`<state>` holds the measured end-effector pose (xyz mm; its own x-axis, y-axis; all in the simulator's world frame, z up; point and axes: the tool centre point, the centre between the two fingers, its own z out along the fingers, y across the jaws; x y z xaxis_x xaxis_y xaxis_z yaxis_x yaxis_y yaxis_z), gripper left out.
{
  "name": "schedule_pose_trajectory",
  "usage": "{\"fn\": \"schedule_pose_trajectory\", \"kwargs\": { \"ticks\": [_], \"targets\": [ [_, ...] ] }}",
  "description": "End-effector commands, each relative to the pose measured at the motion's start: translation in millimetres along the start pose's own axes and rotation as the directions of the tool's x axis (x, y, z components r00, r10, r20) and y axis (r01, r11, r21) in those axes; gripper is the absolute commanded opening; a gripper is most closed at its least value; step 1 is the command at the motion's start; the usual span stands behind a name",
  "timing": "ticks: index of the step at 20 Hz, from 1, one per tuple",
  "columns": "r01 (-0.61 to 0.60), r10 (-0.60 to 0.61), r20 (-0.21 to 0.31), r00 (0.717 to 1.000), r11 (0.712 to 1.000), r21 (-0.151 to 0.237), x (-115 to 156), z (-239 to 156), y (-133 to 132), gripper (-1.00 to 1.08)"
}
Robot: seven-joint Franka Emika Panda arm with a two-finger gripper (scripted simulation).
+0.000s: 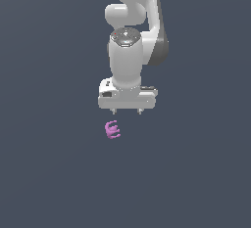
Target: Pick up the object and move it to a goal position.
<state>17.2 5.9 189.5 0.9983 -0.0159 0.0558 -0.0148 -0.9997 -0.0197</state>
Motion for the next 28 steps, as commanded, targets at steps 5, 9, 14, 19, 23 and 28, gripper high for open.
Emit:
{"fn": "schedule_pose_trajectory", "kwargs": {
  "ticks": [5,9,14,19,23,28],
  "targets": [
    [-0.004,0.004,-0.015,1.0,1.0,-0.01,4.3,-6.8,6.5,1.0],
    [-0.012,0.011,-0.046,0.999,1.0,-0.029,12.4,-20.4,19.5,1.0],
    [-0.013,0.011,-0.048,0.999,0.999,-0.03,12.8,-21.6,20.2,1.0],
    [0.002,-0.003,-0.044,0.999,1.0,-0.031,13.0,-16.8,22.9,1.0],
    [0.033,-0.034,-0.033,0.999,0.999,-0.033,12.5,-6.3,27.4,1.0],
    [0.094,-0.095,-0.013,0.995,0.995,-0.033,10.9,14.4,36.7,1.0]
  ]
}}
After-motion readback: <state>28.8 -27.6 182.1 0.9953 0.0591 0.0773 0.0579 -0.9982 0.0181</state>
